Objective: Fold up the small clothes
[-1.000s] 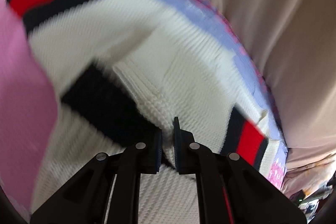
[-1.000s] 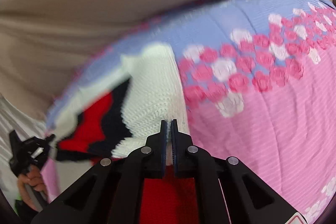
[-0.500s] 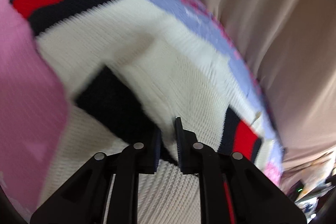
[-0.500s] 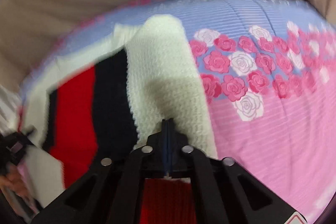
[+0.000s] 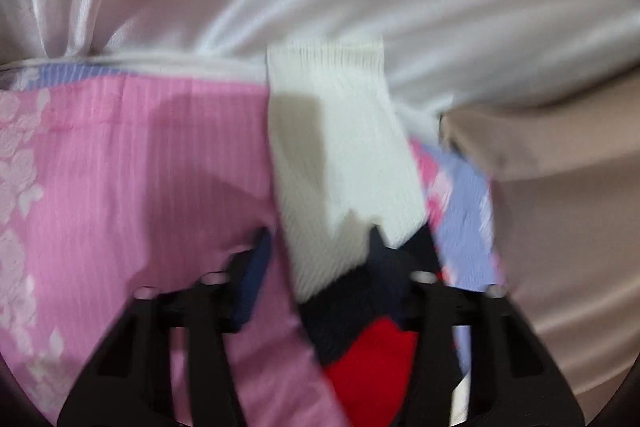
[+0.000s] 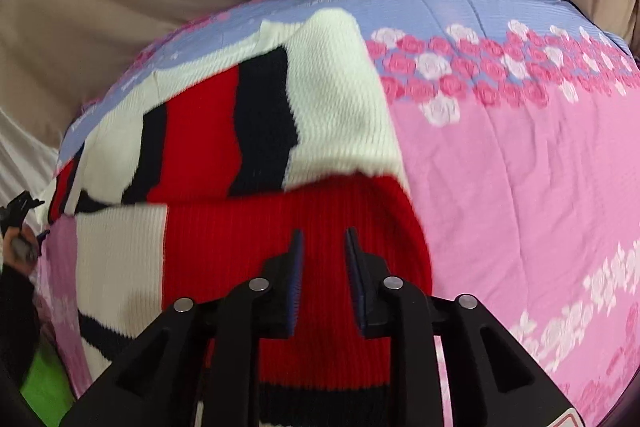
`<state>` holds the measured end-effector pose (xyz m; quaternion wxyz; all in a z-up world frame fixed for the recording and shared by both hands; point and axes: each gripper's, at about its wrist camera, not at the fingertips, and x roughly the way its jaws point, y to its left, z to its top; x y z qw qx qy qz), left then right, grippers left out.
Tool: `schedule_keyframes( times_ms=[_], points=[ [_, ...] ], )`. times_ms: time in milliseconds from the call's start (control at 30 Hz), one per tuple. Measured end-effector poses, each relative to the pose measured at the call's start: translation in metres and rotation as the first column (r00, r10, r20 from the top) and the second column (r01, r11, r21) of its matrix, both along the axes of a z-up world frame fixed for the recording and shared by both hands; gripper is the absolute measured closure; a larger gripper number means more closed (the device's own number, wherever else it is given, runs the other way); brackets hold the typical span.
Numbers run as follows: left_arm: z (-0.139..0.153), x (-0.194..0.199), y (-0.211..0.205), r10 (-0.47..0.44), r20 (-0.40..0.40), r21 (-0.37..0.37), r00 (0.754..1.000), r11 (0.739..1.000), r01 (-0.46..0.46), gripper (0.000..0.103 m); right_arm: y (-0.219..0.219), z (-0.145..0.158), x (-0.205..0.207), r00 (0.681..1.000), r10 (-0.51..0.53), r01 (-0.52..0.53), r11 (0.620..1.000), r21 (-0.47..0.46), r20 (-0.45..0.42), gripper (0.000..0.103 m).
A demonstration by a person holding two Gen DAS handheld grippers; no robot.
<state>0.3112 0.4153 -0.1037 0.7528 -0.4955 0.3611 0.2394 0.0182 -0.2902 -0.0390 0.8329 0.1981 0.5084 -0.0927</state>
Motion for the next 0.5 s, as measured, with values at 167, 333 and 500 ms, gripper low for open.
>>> schedule_keyframes(
  times_ms=[167, 333, 500],
  points=[
    [0.056, 0.025, -0.053, -0.197, 0.079, 0.158, 0.977, 0.97, 0.183, 0.097, 0.018, 0.0, -0.002, 1.0, 0.023, -0.024, 0.999, -0.027, -0.015, 0.076],
    [0.157, 0.008, -0.191, -0.569, 0.266, 0.307, 0.778, 0.815, 0.491, 0.097, 0.027, 0.012, 0.006, 0.998, 0.053, -0.053, 0.998, -0.027, 0.03, 0.071],
    [0.138, -0.05, -0.371, -0.851, 0.233, 0.237, 0.47, 0.518, 0.822, 0.084, 0.031, 0.014, 0.016, 0.995, 0.067, -0.066, 0.998, -0.005, 0.068, 0.068]
  ],
)
